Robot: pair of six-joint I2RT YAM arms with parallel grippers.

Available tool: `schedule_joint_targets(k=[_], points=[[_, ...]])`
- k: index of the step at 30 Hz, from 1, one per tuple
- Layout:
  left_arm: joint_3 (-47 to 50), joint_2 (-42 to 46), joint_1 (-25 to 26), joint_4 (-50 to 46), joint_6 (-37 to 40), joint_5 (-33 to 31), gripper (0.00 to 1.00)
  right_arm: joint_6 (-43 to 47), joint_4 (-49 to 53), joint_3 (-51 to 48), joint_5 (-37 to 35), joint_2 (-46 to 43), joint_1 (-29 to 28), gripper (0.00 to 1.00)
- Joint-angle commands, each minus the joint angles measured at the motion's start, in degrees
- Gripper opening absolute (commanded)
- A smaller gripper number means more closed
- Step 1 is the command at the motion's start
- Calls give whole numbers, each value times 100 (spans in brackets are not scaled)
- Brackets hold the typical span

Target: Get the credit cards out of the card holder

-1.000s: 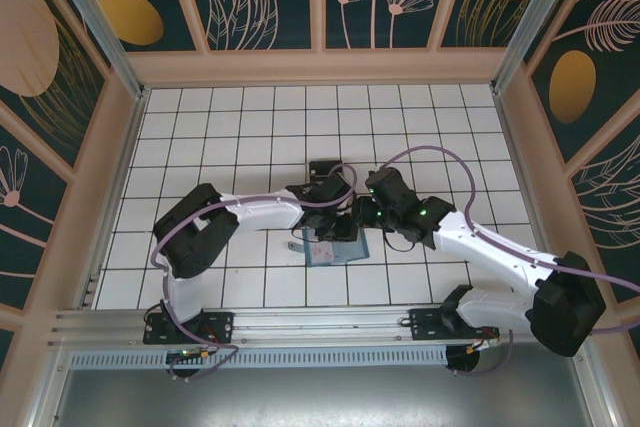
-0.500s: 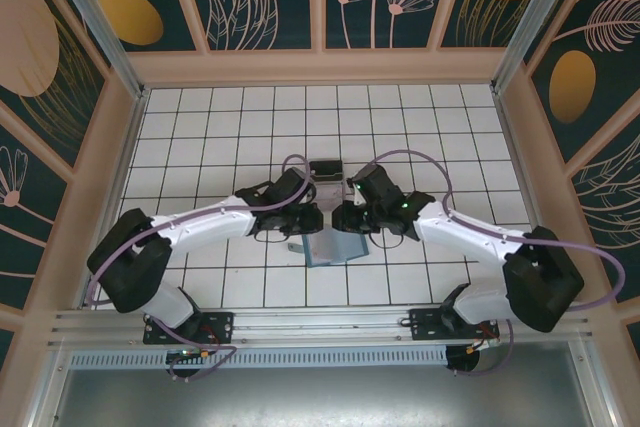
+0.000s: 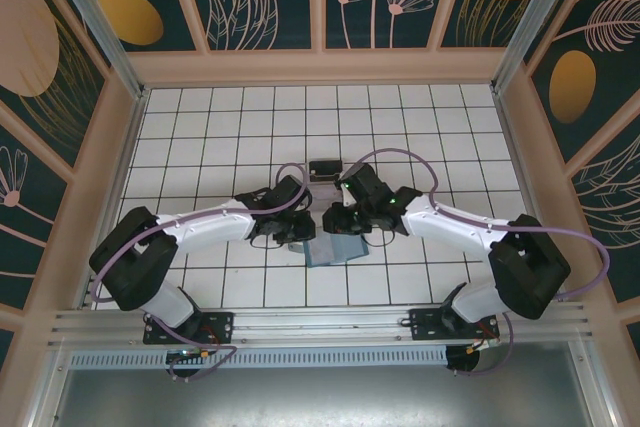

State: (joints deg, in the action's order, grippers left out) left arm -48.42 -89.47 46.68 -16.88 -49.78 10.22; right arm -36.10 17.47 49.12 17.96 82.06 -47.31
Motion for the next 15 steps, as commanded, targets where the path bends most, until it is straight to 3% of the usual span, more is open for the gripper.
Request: schedule_joint_targets(k=[1, 8, 15], points=[[223, 334, -111, -191, -101, -195, 18, 274, 550, 447, -500, 348, -349, 23], [885, 861, -522, 29, -131, 35, 18, 463, 1348, 1247, -1299, 1316, -886, 25], [1381, 1293, -831, 212, -155, 200, 18, 529, 1908, 1781, -1716, 1979, -1125, 36]])
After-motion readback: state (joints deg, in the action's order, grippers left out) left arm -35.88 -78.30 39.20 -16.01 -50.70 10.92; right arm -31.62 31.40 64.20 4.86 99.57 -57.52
